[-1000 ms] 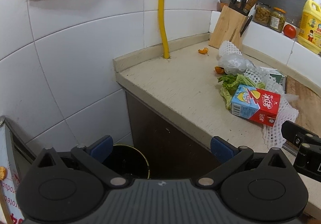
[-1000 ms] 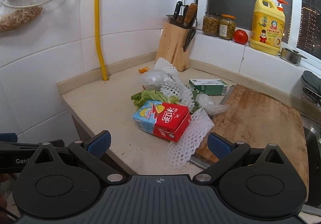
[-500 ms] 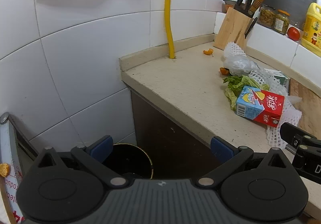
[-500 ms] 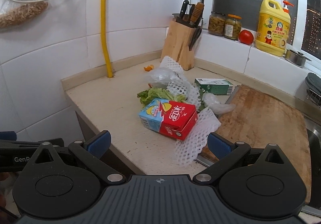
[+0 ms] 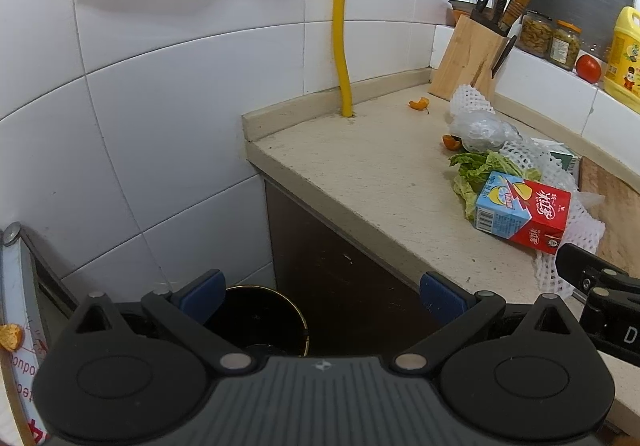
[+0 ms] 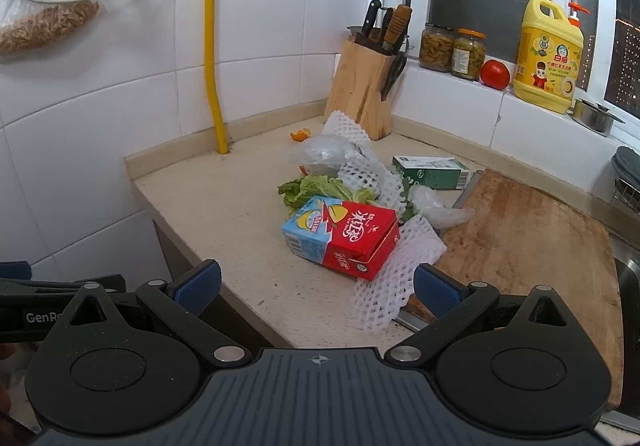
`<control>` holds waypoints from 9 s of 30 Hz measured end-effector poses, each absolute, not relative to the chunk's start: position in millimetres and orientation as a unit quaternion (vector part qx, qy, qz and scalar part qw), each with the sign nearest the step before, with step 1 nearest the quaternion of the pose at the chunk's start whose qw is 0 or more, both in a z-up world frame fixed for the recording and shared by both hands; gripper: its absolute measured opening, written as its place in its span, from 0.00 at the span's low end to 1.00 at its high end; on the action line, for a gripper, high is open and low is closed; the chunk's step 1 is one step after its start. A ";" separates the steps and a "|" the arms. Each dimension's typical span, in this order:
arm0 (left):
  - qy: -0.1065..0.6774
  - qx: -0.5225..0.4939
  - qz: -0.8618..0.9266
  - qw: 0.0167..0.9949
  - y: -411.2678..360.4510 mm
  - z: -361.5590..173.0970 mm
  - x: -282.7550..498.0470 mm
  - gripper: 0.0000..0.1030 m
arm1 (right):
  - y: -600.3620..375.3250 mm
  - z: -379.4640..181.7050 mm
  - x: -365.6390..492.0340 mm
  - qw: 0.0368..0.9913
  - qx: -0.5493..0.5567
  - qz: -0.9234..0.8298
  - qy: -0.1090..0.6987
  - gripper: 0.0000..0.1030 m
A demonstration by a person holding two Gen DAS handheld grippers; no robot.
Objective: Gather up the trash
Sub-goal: 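Move both tools toward the red-and-blue ice tea carton on the counter, then grasp the red-and-blue ice tea carton with the right gripper, then grasp the green-and-white milk carton with the left gripper while the right holds the tea carton, then carry both cartons down toward the black trash bin below the counter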
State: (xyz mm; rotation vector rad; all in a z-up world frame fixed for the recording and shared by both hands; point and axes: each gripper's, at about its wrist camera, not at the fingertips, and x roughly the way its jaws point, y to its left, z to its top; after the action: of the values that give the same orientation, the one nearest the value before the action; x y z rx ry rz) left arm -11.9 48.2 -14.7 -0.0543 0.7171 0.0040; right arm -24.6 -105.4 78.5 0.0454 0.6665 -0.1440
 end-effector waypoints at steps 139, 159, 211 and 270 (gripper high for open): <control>0.420 -0.140 -0.206 0.873 26.6 -44.4 99.8 0.95 | -176.3 29.8 162.1 0.808 -0.078 0.266 0.520 0.88; 0.327 -0.041 -0.281 0.902 -36.4 -0.2 144.9 0.95 | -255.6 79.2 124.9 0.869 0.082 0.172 0.457 0.69; 0.383 0.328 -0.494 0.708 -313.5 -55.8 349.6 0.50 | -428.6 29.4 157.9 0.873 0.217 -0.034 0.436 0.69; 0.323 0.155 -0.230 0.905 -117.5 105.0 261.9 0.45 | -290.8 134.9 209.7 0.927 0.071 0.090 0.357 0.69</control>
State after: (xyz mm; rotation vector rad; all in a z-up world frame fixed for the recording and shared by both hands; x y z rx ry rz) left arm 261.9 -117.5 105.0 0.3208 0.6676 -0.4753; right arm 209.7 -290.8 134.9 0.1446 0.7315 0.1845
